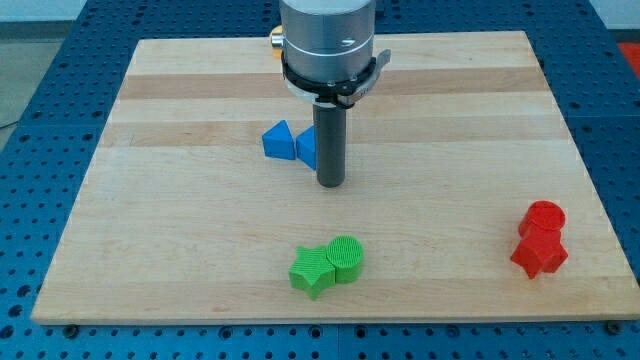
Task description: Separate the red star and the red circle
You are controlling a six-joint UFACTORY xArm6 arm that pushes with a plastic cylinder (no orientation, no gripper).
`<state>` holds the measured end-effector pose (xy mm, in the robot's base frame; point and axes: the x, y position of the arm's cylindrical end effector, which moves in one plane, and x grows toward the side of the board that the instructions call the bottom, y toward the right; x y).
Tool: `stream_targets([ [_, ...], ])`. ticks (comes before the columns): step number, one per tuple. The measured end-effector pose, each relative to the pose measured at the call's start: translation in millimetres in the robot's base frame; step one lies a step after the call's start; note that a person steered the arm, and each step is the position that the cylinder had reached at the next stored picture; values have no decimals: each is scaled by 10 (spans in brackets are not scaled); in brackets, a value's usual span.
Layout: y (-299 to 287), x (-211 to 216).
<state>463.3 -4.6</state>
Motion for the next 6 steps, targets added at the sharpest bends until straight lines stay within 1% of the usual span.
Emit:
stream_targets([
  [2,61,-5],
  [3,873,25],
  [5,2718,-61],
  [6,3493,-64],
])
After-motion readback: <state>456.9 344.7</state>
